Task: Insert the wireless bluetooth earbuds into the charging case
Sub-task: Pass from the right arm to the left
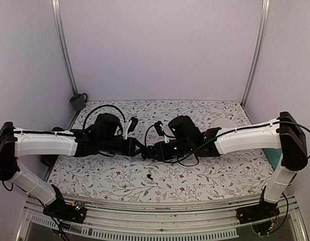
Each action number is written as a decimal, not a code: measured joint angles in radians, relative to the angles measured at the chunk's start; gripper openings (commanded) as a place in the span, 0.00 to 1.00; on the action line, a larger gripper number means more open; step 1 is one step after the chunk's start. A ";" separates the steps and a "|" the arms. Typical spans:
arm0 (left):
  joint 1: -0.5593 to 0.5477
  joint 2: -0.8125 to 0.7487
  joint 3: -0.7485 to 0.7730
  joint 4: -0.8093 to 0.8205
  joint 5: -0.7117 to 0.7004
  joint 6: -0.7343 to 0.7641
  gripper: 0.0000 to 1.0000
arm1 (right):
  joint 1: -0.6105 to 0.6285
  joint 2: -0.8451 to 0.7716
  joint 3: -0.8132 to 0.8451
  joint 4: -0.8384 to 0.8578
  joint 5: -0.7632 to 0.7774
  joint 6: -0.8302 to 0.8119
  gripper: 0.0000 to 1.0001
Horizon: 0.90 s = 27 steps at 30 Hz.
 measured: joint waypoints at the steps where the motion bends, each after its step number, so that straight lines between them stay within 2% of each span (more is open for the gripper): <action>1: 0.000 0.000 0.000 -0.001 -0.001 0.000 0.04 | 0.000 0.000 0.000 0.000 0.000 0.000 0.12; 4: 0.000 0.000 0.000 -0.002 0.000 0.001 0.00 | 0.000 0.000 0.000 0.000 0.000 0.000 0.18; 7: 0.000 0.000 0.000 -0.003 -0.002 0.001 0.00 | 0.000 0.002 0.000 0.003 0.000 0.000 0.35; 16: 0.000 0.017 0.034 -0.097 -0.048 -0.003 0.00 | 0.005 0.012 -0.003 0.032 0.000 -0.010 0.58; 22: 0.007 0.066 0.093 -0.211 -0.066 -0.016 0.00 | 0.014 -0.006 -0.073 0.067 0.008 -0.007 0.58; 27: 0.027 0.084 0.126 -0.299 -0.083 -0.015 0.00 | 0.043 -0.021 -0.109 0.063 0.046 -0.013 0.42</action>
